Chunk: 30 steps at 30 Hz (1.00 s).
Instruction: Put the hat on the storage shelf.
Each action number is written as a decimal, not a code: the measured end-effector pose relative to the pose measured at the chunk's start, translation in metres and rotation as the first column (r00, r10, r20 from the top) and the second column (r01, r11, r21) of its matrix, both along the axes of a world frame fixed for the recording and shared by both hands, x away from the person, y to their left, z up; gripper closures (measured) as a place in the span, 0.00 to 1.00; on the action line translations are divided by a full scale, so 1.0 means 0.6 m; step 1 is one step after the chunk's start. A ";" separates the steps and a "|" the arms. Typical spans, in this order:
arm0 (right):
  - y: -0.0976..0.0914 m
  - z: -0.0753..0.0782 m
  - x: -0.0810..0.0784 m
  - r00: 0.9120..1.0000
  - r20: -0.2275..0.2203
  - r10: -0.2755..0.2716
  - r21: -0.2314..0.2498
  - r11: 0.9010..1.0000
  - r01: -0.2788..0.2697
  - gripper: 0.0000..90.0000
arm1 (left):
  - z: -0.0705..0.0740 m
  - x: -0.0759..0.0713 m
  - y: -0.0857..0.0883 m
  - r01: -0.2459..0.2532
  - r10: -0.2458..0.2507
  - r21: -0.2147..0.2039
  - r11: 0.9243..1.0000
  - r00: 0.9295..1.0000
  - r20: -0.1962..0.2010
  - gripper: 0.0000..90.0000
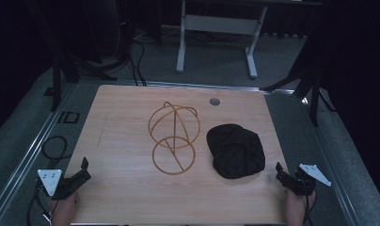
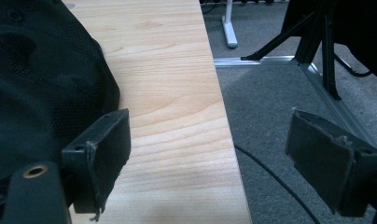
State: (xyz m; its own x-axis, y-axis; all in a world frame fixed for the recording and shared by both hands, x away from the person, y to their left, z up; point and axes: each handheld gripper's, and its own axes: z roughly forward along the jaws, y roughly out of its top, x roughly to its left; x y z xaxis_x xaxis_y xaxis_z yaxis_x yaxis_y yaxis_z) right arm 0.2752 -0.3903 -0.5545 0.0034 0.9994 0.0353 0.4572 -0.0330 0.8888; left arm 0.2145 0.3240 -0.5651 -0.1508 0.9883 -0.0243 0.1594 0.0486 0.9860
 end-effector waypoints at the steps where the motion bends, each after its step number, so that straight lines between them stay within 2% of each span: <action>1: 0.000 0.000 0.000 1.000 0.001 0.000 -0.003 1.000 0.000 0.15 | 0.000 0.000 0.000 0.000 0.000 0.000 1.000 1.000 0.000 0.01; 10: 0.002 0.000 0.001 0.999 -0.009 0.040 -0.001 0.999 -0.040 0.15 | 0.000 0.001 0.000 0.001 -0.001 0.000 1.000 1.000 -0.001 0.01; 14: 0.006 0.002 0.003 0.996 -0.014 0.089 0.020 0.996 -0.089 0.15 | 0.000 0.000 0.000 0.002 -0.002 -0.002 1.000 1.000 -0.001 0.01; 17: 0.007 0.005 0.004 0.995 -0.020 0.101 0.021 0.995 -0.100 0.15 | 0.000 0.000 0.000 0.002 -0.002 -0.001 1.000 1.000 -0.001 0.01; 18: 0.010 0.022 0.005 0.991 -0.010 0.130 0.051 0.990 -0.130 0.15 | 0.000 0.000 0.000 0.002 -0.002 -0.001 1.000 1.000 -0.001 0.01; 22: 0.026 0.060 0.002 0.981 0.033 0.191 0.067 0.979 -0.193 0.15 | 0.000 0.000 0.000 0.002 -0.002 0.000 1.000 1.000 -0.001 0.01; 25: 0.046 0.086 0.003 0.967 0.043 0.251 0.062 0.966 -0.253 0.15 | 0.000 0.000 0.000 0.001 -0.001 -0.001 1.000 1.000 0.000 0.01; 30: 0.072 0.123 0.009 0.947 0.052 0.318 0.022 0.947 -0.320 0.15 | 0.000 0.000 0.000 0.002 -0.002 -0.001 1.000 1.000 -0.001 0.01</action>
State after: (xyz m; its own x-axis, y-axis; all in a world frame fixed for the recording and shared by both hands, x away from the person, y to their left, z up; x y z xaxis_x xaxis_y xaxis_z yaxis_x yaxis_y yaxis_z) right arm 0.2804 -0.3469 -0.4805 -0.3179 0.9464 0.0578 0.4058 0.0807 0.9104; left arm 0.2147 0.3241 -0.5650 -0.1486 0.9886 -0.0254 0.1600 0.0494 0.9859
